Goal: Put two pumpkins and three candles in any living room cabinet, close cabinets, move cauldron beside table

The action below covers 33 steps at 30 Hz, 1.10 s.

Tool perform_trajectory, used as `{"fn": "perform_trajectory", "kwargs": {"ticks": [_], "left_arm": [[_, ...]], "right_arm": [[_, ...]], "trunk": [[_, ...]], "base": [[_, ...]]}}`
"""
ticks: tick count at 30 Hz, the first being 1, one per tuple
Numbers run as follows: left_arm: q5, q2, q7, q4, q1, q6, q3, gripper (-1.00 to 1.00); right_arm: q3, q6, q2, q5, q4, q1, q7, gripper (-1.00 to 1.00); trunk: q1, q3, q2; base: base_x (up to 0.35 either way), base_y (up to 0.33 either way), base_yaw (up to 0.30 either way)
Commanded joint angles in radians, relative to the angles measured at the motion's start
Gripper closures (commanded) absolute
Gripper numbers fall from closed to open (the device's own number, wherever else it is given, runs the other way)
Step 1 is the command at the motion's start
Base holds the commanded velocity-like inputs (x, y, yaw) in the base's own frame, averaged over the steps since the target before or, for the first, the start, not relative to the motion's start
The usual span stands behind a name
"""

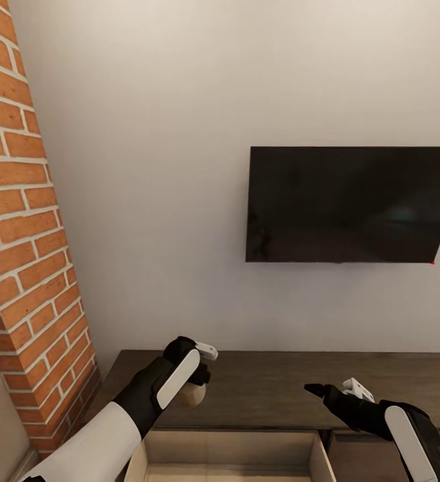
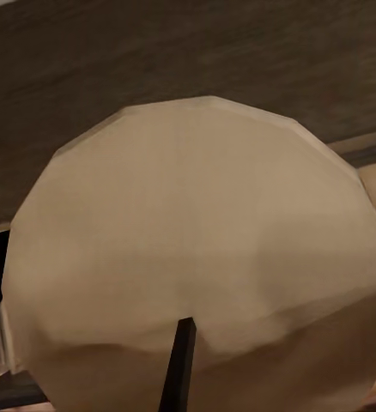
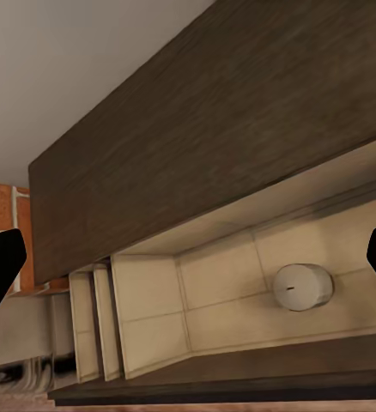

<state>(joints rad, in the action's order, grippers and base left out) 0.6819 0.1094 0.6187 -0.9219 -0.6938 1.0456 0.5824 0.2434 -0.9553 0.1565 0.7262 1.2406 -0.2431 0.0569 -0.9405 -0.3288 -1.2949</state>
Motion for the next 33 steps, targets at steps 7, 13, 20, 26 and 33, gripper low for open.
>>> {"fn": "perform_trajectory", "kwargs": {"ticks": [7,13,20,26,33], "left_arm": [[0.020,-0.001,0.007,0.000,-0.001,0.002,0.001,1.00],[0.021,-0.002,0.004,0.002,-0.001,0.002,0.001,1.00],[0.019,-0.003,0.003,0.003,-0.001,0.002,0.001,1.00],[0.019,-0.004,0.003,0.003,-0.001,0.002,-0.001,1.00],[0.023,-0.002,-0.042,0.081,-0.001,0.002,0.000,1.00]], "right_arm": [[0.000,-0.004,0.000,-0.006,0.000,-0.001,0.006,-1.00],[-0.002,0.003,-0.001,-0.007,0.000,0.000,0.007,-1.00],[-0.003,0.003,0.001,-0.007,0.000,0.001,0.008,-1.00],[-0.001,0.001,-0.002,-0.007,0.000,0.001,0.008,-1.00],[0.001,-0.002,-0.007,-0.007,0.002,0.001,0.006,-1.00]], "trunk": [[-0.012,-0.011,-0.022],[-0.023,-0.020,-0.043],[-0.023,-0.020,-0.043],[-0.035,-0.029,-0.064],[-0.061,-0.051,-0.113]], "base": [[0.000,0.000,0.000],[0.000,0.000,0.000],[0.000,0.000,0.000],[0.000,0.000,0.000],[0.000,0.000,0.000]]}}
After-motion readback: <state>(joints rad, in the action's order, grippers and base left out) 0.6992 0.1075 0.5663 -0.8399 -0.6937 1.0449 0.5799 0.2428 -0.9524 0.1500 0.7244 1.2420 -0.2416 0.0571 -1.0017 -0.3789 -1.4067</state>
